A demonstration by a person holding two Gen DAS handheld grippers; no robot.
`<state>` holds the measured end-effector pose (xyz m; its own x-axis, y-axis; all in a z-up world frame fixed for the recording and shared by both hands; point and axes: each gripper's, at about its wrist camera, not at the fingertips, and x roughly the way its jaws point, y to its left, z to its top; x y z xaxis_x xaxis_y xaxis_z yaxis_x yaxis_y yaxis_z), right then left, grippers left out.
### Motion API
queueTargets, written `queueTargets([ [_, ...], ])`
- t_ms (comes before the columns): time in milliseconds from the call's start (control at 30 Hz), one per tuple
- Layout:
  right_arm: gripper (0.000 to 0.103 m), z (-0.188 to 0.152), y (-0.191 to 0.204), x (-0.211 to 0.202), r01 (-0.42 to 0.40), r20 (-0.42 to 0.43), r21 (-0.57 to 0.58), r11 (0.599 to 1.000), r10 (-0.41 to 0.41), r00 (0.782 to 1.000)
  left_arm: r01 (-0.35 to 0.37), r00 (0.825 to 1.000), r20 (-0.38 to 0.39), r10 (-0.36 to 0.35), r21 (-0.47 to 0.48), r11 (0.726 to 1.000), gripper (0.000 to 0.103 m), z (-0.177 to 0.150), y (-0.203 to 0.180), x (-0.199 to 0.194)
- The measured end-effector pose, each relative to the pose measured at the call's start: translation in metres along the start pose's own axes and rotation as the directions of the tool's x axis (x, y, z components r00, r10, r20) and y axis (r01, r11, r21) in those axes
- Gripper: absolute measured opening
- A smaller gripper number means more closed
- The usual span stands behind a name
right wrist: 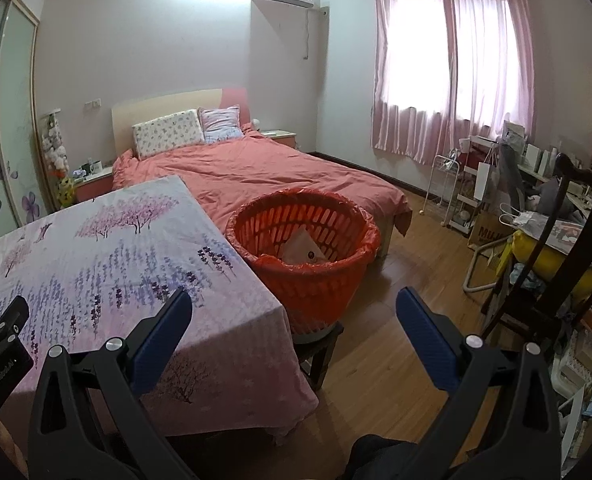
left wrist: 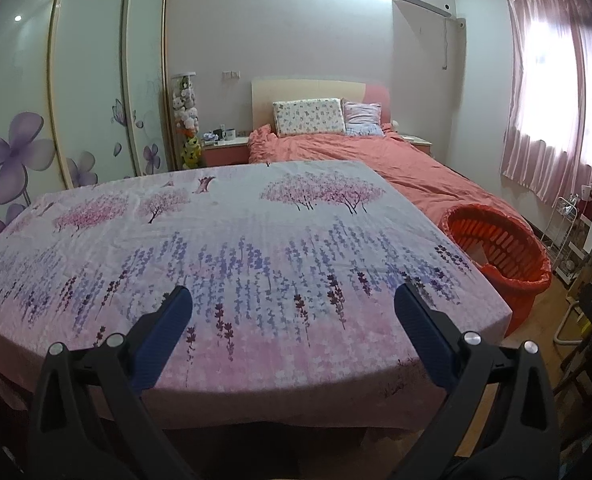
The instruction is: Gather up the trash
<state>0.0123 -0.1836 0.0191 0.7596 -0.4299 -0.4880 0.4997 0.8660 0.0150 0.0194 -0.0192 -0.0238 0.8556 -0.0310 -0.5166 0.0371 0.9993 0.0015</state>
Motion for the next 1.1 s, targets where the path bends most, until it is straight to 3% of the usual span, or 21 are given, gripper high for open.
queueTargets([
  [433, 0.101, 0.0, -0.002, 0.005, 0.023, -0.03, 0.011, 1.0, -0.023, 0.999, 0.045, 0.997, -0.063, -0.046, -0.015, 0.999, 0.099, -0.002, -0.005, 0.004],
  [1100, 0.101, 0.003, 0.002, -0.003, -0.001, -0.022, 0.008, 1.0, 0.001, 1.0, 0.033, 0.998, -0.048, -0.034, -0.017, 0.999, 0.099, 0.0, -0.008, -0.006],
])
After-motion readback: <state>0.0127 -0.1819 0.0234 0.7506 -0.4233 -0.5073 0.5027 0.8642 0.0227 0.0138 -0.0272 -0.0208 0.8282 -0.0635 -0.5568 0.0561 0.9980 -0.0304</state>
